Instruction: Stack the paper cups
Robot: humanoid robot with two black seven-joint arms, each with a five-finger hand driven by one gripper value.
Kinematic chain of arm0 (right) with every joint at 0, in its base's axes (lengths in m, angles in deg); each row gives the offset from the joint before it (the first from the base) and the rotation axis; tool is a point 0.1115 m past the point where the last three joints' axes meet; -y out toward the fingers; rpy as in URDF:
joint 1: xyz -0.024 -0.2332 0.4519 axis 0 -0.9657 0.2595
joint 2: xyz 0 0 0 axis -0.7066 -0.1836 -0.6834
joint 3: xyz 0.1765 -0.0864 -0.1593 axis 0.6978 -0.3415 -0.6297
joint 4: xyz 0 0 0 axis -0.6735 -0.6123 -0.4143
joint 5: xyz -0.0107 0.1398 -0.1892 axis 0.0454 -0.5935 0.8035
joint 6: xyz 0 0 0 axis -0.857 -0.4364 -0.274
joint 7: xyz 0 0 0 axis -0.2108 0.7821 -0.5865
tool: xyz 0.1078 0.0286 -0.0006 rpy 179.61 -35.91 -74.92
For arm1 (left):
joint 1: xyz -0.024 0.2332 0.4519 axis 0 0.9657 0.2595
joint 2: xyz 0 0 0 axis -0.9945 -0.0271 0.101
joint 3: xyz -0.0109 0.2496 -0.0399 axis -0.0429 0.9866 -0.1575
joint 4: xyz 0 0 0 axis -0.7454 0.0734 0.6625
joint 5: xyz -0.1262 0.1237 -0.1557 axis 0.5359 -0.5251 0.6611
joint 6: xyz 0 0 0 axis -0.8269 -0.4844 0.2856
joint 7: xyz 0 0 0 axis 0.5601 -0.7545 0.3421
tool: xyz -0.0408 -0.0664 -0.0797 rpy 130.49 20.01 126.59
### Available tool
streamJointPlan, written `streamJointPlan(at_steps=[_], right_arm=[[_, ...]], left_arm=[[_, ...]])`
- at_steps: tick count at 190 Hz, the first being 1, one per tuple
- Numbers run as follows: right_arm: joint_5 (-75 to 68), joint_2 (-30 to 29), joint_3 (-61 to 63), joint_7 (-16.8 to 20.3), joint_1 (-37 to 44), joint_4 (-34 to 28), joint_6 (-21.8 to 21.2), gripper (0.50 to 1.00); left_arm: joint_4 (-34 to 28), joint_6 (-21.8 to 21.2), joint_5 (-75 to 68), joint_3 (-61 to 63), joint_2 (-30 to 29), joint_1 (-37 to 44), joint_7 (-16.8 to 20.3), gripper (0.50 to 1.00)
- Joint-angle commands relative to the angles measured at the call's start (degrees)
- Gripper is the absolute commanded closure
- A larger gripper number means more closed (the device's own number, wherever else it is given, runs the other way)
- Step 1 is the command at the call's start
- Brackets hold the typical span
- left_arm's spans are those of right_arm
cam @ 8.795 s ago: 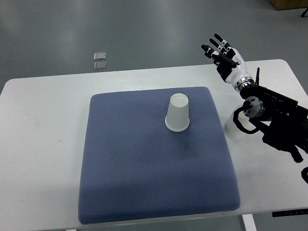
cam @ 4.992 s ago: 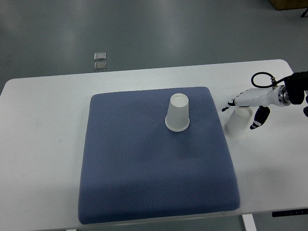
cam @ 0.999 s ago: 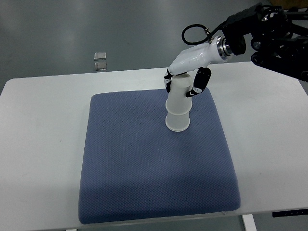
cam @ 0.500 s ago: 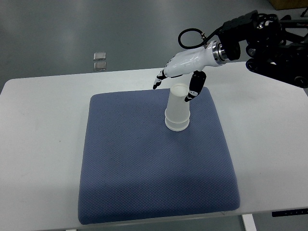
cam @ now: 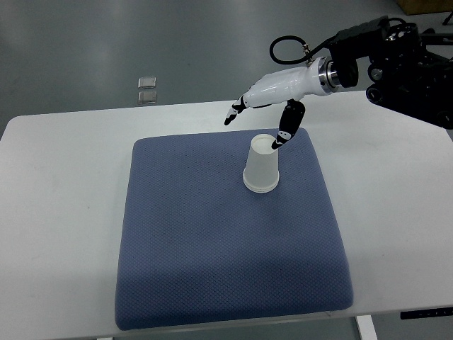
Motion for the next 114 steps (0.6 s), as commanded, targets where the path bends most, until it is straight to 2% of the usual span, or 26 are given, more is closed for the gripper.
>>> streamJointPlan(at_steps=[1,36,63,114], right_arm=[[-0.74,0.05,2.99,0.00,-1.99,2.75,0.06,0.605],[-12.86,-1.09,11.86,0.09,-6.82,10.39,-0.38,0.605],[-24.30,-1.35,13.00,0.09,-8.67,14.00,0.32,0.603],[-57.33,-1.79,12.92,0.18,-13.15,20.50,4.10,0.603]], left_arm=[[0.00,0.01,-0.04,0.00,0.00,0.00,0.00,0.500],[0.00,0.01,-0.04,0.00,0.00,0.00,0.00,0.500],[0.00,0.01,0.05,0.00,0.00,0.00,0.00,0.500],[0.00,0.01,0.05,0.00,0.00,0.00,0.00,0.500]])
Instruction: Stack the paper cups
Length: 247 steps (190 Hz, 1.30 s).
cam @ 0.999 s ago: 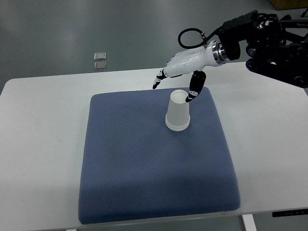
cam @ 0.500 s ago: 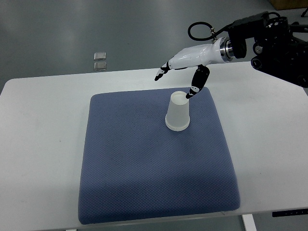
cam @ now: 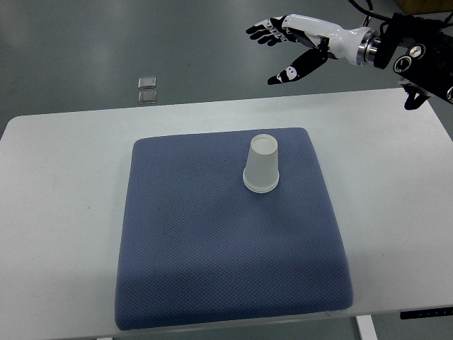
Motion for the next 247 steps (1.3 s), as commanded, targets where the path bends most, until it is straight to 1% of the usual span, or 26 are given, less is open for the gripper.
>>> streamJointPlan(at_steps=[1,10,23,37,62,73,99,107,116,145,152,160,187,200,231,247], right_arm=[[-13.14,-0.31,-0.02,0.08,-1.57,1.77,1.69,0.603],[-20.51,-0.31,-0.11,0.08,-2.36,2.21,2.92,0.605],[-26.93,-0.31,-0.11,0.08,-3.76,2.56,3.97,0.605],[-31.42,-0.31,0.06,0.79,-5.61,2.83,4.94,0.603],[-39.77,-1.45,-0.11,1.93,-8.16,2.83,8.02,0.603],[-42.85,-2.24,-0.11,3.42,-8.78,2.83,8.46,0.603],[-50.84,-2.77,-0.02,9.75,-9.65,2.83,9.86,0.603],[-54.00,-3.03,-0.02,10.72,-9.74,2.83,10.65,0.603],[-56.73,-3.29,-0.11,10.98,-9.74,2.83,11.18,0.603],[-59.64,-4.52,-0.02,10.80,-11.24,2.65,11.36,0.603],[-59.72,-5.05,0.06,10.28,-11.68,2.65,11.27,0.589],[-59.81,-5.23,0.59,9.93,-12.20,2.65,11.09,0.585],[-58.58,-5.75,6.83,7.20,-15.36,2.74,9.95,0.587],[-58.14,-5.84,8.76,6.59,-16.51,2.83,9.25,0.587],[-56.38,-7.42,9.29,5.00,-17.56,2.91,9.16,0.587],[-56.38,-7.51,9.29,4.83,-17.83,2.91,9.25,0.585]], left_arm=[[0.00,0.01,0.05,0.00,0.00,0.01,0.00,0.500],[0.00,0.01,0.05,0.00,0.00,0.01,0.00,0.500],[0.00,-0.08,-0.04,0.00,0.00,0.01,0.00,0.500],[0.00,0.01,-0.04,0.00,0.00,0.01,0.00,0.500],[0.00,0.01,-0.04,0.00,0.00,0.01,0.00,0.500],[0.00,0.01,0.05,0.00,0.00,0.01,0.00,0.500],[0.00,0.01,0.05,0.00,0.00,0.01,0.00,0.500],[0.00,0.01,-0.04,0.00,0.00,0.01,0.00,0.500],[0.00,0.01,0.05,0.00,0.00,0.01,0.00,0.500],[0.00,0.01,0.05,0.00,0.00,0.01,0.00,0.500],[0.00,0.01,0.05,0.00,0.00,0.01,0.00,0.500],[0.00,0.01,-0.04,0.00,0.00,0.01,0.00,0.500],[0.00,0.01,0.05,0.00,0.00,0.01,0.00,0.500],[0.00,0.01,-0.04,0.00,0.00,0.01,0.00,0.500],[0.00,0.01,0.05,0.00,0.00,0.01,0.00,0.500],[0.00,0.01,0.05,0.00,0.00,0.01,0.00,0.500]])
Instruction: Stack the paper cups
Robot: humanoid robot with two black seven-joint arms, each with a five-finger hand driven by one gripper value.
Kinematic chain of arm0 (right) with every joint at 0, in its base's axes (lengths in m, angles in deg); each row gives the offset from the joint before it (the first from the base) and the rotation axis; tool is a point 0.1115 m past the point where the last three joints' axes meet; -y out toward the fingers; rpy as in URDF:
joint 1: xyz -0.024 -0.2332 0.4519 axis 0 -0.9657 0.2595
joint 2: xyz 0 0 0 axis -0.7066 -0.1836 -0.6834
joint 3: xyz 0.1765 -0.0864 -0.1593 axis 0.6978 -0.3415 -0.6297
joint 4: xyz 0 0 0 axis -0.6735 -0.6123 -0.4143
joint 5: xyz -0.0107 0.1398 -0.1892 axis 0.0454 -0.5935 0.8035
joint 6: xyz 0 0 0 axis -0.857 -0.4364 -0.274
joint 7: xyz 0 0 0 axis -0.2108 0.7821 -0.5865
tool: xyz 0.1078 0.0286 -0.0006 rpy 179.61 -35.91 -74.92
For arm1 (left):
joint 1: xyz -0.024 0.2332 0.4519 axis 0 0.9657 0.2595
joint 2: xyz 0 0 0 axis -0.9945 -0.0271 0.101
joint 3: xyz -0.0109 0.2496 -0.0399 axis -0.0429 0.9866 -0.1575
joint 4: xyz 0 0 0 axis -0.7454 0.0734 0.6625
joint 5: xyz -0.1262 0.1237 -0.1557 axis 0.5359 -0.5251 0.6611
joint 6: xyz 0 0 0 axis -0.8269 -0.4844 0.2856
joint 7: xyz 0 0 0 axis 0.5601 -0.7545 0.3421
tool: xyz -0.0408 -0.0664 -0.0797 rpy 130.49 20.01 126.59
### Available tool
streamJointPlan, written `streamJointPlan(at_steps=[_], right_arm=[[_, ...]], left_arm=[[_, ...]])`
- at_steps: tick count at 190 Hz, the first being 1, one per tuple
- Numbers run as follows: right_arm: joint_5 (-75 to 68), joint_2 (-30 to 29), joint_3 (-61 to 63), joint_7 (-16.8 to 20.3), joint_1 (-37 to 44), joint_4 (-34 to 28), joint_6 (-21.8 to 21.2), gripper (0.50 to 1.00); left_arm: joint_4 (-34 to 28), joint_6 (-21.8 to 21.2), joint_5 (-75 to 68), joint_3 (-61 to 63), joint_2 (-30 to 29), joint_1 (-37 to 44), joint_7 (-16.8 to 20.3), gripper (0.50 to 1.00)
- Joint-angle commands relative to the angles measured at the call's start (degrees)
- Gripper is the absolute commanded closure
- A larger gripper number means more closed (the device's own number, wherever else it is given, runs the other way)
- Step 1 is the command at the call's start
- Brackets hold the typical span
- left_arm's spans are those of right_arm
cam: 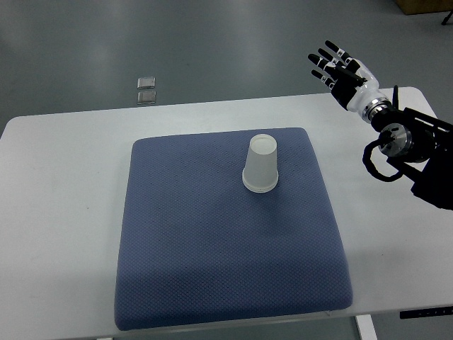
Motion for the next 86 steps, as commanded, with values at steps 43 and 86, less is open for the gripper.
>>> streamJointPlan(at_steps=[43,86], right_arm=[[0.32,-0.70,0.09,-0.83,-0.98,0.01,0.61,0.585],[0.41,-1.93,0.09,-1.09,-1.59,0.01,1.22,0.587]], left_arm=[[0.00,0.01,-0.04,0.00,0.00,0.01,0.00,0.500],[0.00,0.01,-0.04,0.00,0.00,0.01,0.00,0.500]])
